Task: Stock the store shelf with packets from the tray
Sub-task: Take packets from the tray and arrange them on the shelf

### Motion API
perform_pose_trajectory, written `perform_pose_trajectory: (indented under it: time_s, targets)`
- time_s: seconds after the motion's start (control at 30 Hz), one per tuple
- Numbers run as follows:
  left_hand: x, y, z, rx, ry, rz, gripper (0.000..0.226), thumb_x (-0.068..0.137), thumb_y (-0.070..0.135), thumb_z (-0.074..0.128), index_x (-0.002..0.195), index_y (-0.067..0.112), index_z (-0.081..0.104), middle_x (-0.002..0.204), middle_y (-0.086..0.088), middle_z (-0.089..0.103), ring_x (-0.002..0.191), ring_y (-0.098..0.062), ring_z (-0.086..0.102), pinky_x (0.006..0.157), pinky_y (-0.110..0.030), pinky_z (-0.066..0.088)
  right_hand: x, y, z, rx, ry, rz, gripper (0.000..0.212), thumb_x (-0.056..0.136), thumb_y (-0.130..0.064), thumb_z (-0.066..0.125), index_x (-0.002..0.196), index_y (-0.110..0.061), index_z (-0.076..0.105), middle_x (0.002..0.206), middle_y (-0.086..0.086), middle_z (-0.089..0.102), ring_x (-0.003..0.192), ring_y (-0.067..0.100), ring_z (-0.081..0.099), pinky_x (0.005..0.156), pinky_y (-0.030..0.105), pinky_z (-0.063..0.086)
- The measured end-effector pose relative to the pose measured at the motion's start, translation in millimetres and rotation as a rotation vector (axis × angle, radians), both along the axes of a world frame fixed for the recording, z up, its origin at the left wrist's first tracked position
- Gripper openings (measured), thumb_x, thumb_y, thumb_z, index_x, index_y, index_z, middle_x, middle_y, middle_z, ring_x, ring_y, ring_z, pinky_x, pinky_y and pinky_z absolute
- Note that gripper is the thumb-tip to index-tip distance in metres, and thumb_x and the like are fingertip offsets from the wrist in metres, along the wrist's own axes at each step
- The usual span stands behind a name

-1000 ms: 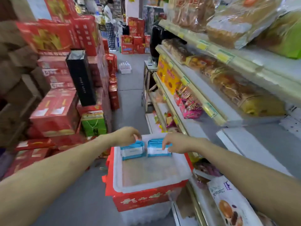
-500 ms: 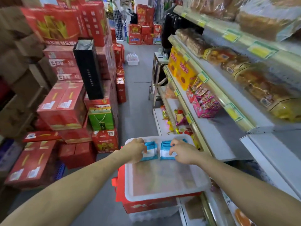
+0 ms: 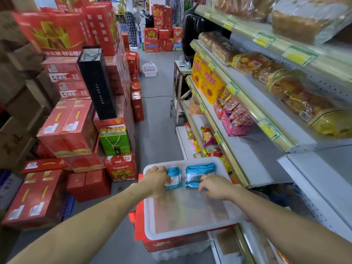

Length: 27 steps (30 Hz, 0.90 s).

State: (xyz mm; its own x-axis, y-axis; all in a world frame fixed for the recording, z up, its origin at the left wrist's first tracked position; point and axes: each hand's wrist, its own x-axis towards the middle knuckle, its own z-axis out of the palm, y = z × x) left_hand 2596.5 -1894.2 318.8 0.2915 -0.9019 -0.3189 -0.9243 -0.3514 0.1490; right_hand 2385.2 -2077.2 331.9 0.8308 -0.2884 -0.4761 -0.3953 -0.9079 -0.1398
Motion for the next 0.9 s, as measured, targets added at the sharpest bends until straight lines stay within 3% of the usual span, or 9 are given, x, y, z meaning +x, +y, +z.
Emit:
perform_pose_trajectory:
  time_s: [0.17, 0.47, 0.7, 0.8, 0.9]
  targets:
    - [-4, 4, -8, -0.036, 0.009, 0.008, 0.038, 0.093, 0.028, 0.059, 0.129, 0.037, 0.068, 0.151, 0.001, 0.039, 0.135, -0.030, 0.039, 0.117, -0.040, 0.026, 0, 2, -1, 0.006, -0.019, -0.056, 0.049, 0.095, -0.003, 0.052, 0.132, -0.030, 0.069, 0.131, 0.002, 0.062, 0.119, 0.025, 0.057, 0.096, 0.038, 0.049]
    - [-16, -1, -9, 0.039, 0.043, 0.015, 0.040, 0.090, 0.019, 0.058, 0.124, 0.036, 0.069, 0.141, -0.006, 0.044, 0.123, -0.034, 0.052, 0.103, -0.040, 0.037, -6, 8, -6, 0.013, -0.025, -0.096, 0.051, 0.094, -0.003, 0.052, 0.135, -0.029, 0.067, 0.134, 0.003, 0.059, 0.115, 0.027, 0.061, 0.091, 0.038, 0.051]
    - [-22, -8, -24, 0.132, 0.067, 0.022, 0.030, 0.097, 0.024, 0.060, 0.123, 0.037, 0.070, 0.142, -0.007, 0.045, 0.133, -0.037, 0.044, 0.116, -0.044, 0.034, -7, 10, -8, 0.010, -0.023, -0.100, 0.047, 0.097, -0.007, 0.054, 0.137, -0.029, 0.066, 0.134, 0.004, 0.058, 0.114, 0.026, 0.060, 0.089, 0.036, 0.051]
    - [-24, -12, -25, 0.148, 0.102, 0.025, 0.027, 0.099, 0.025, 0.059, 0.123, 0.033, 0.071, 0.143, -0.009, 0.044, 0.135, -0.038, 0.043, 0.116, -0.045, 0.037, -7, 10, -9, 0.004, -0.024, -0.107, 0.047, 0.098, -0.008, 0.053, 0.137, -0.031, 0.066, 0.136, 0.003, 0.057, 0.115, 0.024, 0.060, 0.083, 0.030, 0.047]
    - [-24, -16, -24, 0.155, 0.134, 0.032, 0.026, 0.100, 0.025, 0.058, 0.123, 0.028, 0.071, 0.145, -0.011, 0.044, 0.134, -0.039, 0.044, 0.115, -0.046, 0.040, -7, 10, -10, 0.008, -0.024, -0.110, 0.047, 0.098, -0.009, 0.053, 0.137, -0.032, 0.066, 0.138, 0.002, 0.057, 0.117, 0.024, 0.060, 0.087, 0.032, 0.050]
